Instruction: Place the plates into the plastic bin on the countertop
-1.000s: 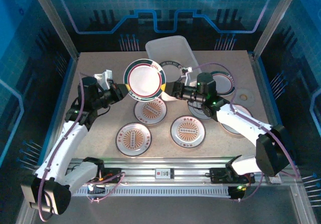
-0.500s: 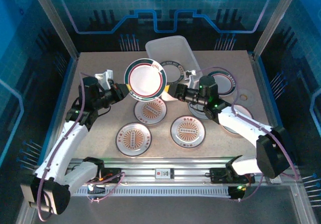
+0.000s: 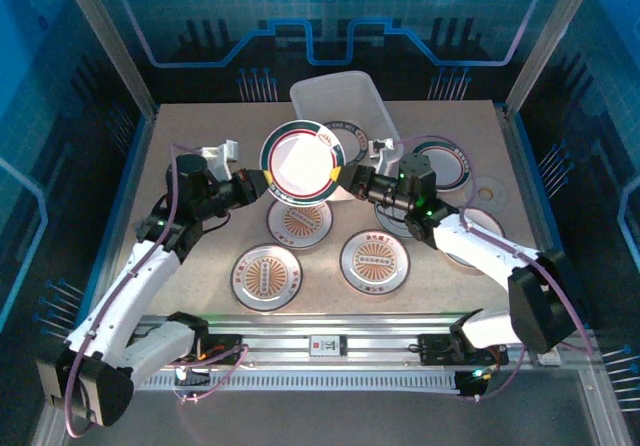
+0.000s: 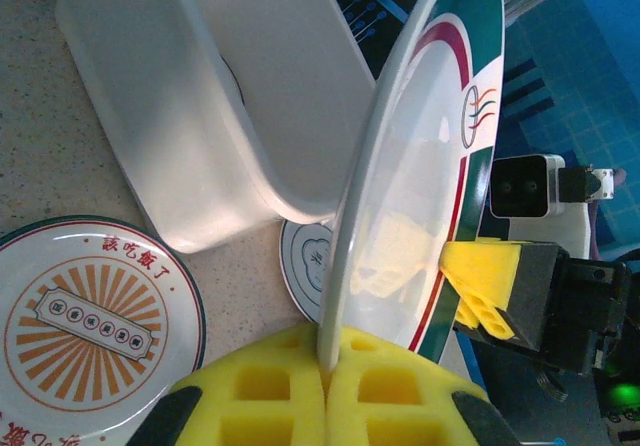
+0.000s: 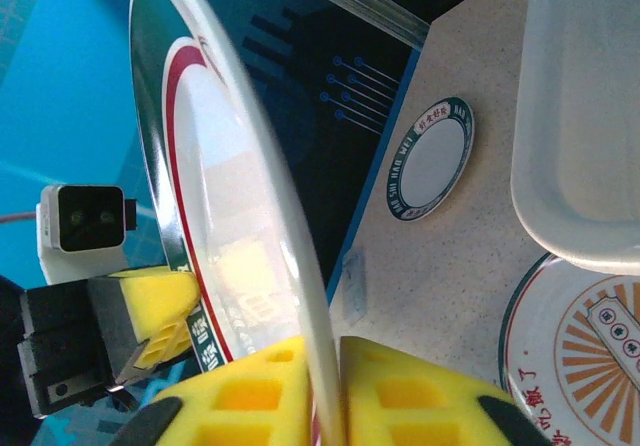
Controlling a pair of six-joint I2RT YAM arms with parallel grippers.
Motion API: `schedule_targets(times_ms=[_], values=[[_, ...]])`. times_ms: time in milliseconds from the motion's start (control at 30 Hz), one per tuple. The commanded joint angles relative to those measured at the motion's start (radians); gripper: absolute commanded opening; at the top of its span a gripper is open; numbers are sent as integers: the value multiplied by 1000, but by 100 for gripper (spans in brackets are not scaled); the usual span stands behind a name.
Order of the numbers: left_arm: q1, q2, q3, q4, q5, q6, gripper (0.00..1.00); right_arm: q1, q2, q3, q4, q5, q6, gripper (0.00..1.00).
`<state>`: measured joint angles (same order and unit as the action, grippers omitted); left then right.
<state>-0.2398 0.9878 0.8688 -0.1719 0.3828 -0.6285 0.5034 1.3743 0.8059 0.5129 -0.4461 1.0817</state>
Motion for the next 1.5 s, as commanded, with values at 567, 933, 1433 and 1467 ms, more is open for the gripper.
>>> schedule_targets(times_ms=[567, 933, 1433, 1467], values=[[-14, 53, 70, 22, -59, 4, 54, 1, -37, 5, -1, 80, 32, 0], [19, 69, 156, -42, -181, 145, 84, -85, 33, 151, -39, 208, 123, 0], [172, 318, 147, 79, -98, 155, 85, -121, 346, 556, -280, 475, 248, 0], [178, 345, 157, 81, -92, 155, 85, -121, 375, 590, -308, 478, 257, 0]])
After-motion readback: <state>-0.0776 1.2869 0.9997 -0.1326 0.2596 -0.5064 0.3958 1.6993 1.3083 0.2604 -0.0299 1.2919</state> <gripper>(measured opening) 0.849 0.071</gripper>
